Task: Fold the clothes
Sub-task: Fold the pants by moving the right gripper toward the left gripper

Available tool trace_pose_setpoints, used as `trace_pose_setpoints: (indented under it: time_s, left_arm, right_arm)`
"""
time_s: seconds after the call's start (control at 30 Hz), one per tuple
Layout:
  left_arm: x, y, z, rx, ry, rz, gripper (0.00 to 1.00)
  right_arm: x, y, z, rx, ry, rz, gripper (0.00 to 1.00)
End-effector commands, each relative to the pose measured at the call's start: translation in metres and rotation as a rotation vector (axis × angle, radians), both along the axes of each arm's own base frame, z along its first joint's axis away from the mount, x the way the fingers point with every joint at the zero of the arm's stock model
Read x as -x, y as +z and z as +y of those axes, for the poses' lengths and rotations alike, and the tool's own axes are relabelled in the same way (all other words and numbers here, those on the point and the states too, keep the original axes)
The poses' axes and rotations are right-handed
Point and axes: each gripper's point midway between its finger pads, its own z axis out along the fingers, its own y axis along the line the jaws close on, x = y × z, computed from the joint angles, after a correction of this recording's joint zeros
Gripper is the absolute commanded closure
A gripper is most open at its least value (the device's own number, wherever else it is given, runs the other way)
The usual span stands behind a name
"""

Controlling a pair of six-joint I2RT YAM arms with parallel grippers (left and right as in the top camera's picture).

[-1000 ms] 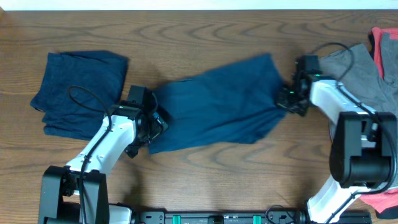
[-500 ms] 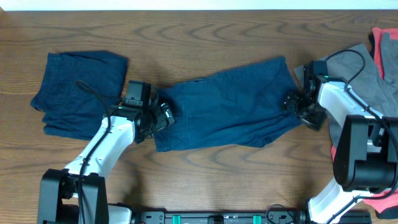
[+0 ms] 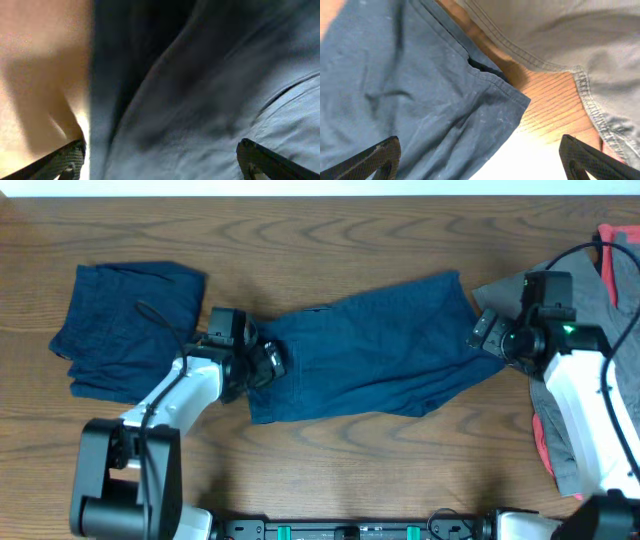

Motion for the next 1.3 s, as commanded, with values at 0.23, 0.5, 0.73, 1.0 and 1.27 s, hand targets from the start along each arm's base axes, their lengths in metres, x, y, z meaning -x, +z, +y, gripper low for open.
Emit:
trace_pose_setpoints:
  time_s: [0.23, 0.5, 0.73, 1.0, 1.27]
  left_arm:
    - [0.000, -0.017, -0.029, 0.165, -0.113, 0.012, 0.94]
    - [0.005, 0.018, -0.016, 0.166, -0.050, 0.025, 0.94]
    - [0.014, 0.072, 0.006, 0.158, 0.010, -0.034, 0.94]
    - [0.016, 0.141, 0.021, 0.095, 0.037, -0.138, 0.94]
    - [0.006, 0.183, 0.014, 0.140, 0.031, -0.231, 0.94]
  right_arm:
    - [-0.001, 0.009, 0.030, -0.060, 0.156, -0.030, 0.29]
    - [-0.011, -0.003, 0.087, -0.101, 0.398, -0.038, 0.99]
    - [-0.004, -0.037, 0.171, -0.242, 0.658, 0.016, 0.99]
    - [0.037, -0.099, 0.275, -0.374, 0.893, 0.150, 0.99]
    - [0.086, -0.118, 0.381, -0.537, 1.104, 0.110, 0.99]
